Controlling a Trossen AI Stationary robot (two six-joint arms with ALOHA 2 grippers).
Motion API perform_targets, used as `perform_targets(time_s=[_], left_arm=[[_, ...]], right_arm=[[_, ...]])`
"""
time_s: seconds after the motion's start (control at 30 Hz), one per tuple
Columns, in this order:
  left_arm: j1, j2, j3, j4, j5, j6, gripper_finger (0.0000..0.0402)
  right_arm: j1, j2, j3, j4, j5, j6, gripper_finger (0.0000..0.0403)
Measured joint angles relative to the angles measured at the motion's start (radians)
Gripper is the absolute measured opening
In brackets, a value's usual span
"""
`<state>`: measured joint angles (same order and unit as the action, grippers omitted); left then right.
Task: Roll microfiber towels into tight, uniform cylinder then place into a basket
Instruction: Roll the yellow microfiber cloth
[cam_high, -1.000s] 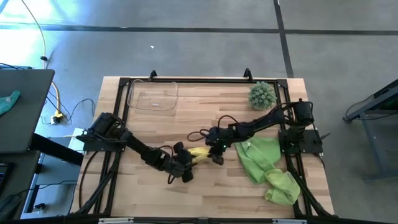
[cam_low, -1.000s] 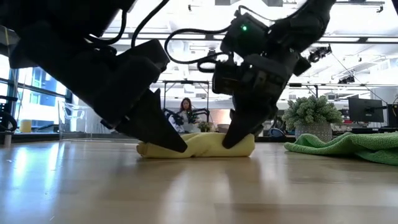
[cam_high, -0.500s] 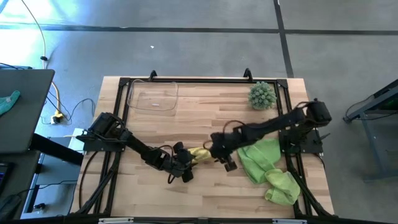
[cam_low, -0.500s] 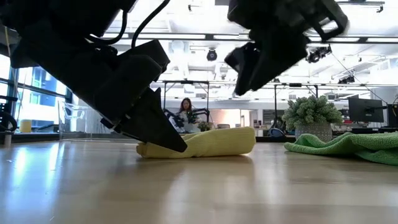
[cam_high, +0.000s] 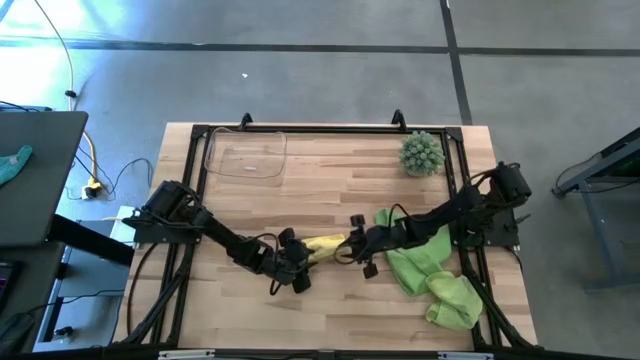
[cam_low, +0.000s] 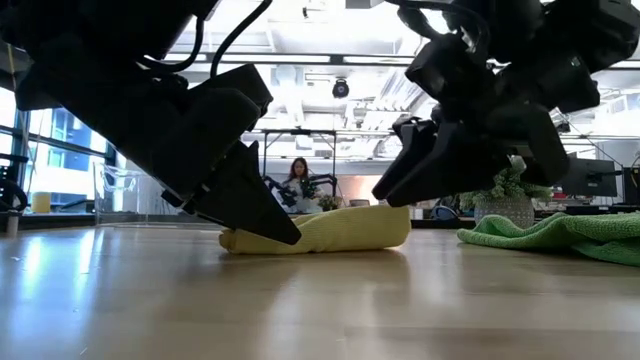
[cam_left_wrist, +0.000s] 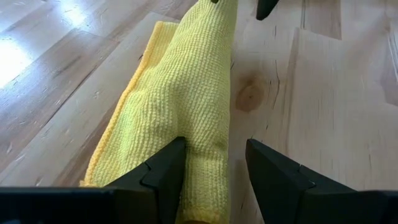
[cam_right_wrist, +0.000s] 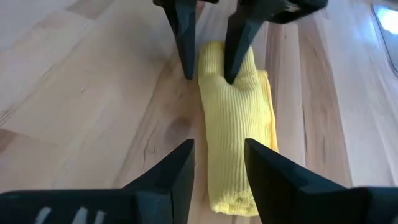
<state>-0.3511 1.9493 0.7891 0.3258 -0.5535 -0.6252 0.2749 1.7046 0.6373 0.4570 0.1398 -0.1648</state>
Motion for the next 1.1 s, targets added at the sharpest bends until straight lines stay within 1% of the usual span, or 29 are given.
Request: perform_targets(time_s=[0.17,0.33,0.47,0.6,0.73,0.87,1.0,1.1], left_arm=[[0.0,0.001,-0.001,0.005,-0.005,-0.001,0.0161],[0.0,0.001,-0.001,0.009,-0.007,-0.001,0.0161],[0.0,0.001,-0.001,0.009,-0.007,-0.003,0.0161],[-0.001,0.001,-0.001,0.01,-0.008,-0.004,0.0161],[-0.001,0.001,-0.001,0.011,-0.008,-0.004,0.0161],[-0.001,0.001,-0.001,0.012,-0.008,-0.003,0.0161],[-0.001,0.001,-0.001,0.013,-0.008,-0.003,0.0161],[-0.001,0.0,-0.001,0.016,-0.008,-0.003,0.0161]], right_arm=[[0.0,0.004,0.003,0.008,0.0,-0.018,0.0133],[0.0,0.061,0.004,0.025,-0.012,0.015,0.0133],[0.001,0.094,0.004,0.041,0.047,0.005,0.0133],[-0.004,0.095,0.004,0.049,0.063,0.006,0.0133],[-0.019,0.096,0.004,0.05,0.049,0.012,0.0135],[-0.05,0.095,0.005,0.051,0.041,0.057,0.0147],[-0.083,0.117,0.006,0.058,-0.011,0.098,0.0168],[-0.1,0.153,0.008,0.088,-0.038,0.134,0.0176]])
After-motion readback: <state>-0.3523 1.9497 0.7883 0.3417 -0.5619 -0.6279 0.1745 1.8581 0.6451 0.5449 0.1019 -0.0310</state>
